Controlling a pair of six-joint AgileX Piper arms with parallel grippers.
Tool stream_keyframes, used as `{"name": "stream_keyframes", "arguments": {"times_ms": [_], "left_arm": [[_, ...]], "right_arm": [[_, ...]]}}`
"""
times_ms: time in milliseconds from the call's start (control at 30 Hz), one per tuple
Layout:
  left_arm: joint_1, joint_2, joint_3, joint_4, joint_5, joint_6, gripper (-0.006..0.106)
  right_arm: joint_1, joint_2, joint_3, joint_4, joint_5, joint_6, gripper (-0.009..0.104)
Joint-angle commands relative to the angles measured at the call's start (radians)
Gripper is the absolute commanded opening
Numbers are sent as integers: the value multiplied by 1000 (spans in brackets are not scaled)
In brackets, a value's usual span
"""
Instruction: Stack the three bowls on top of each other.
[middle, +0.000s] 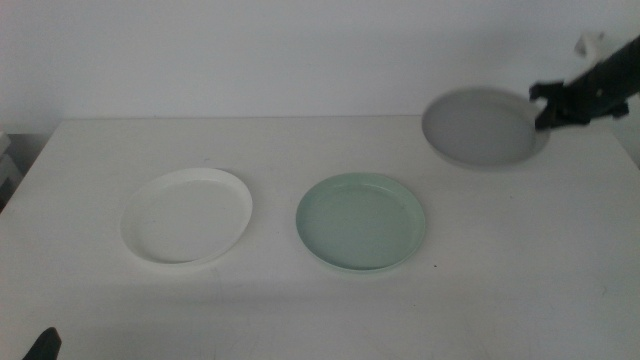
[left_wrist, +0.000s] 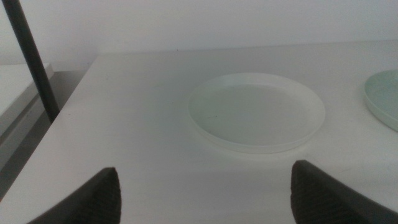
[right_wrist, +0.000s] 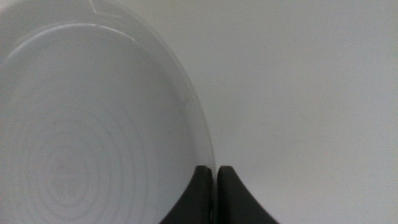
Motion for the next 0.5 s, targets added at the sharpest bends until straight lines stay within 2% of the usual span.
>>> {"name": "stream_keyframes", "arguments": {"times_ms": [0, 200, 467], "left_arm": [[2, -14, -6, -7, -78, -9, 105], [2, -14, -6, -7, -78, -9, 105], [2, -14, -6, -7, -78, -9, 105]], "right_arm": [[8, -190, 51, 114, -55, -68, -1], [130, -372, 303, 189, -172, -99, -1], [315, -380, 390, 186, -206, -59, -1]]}}
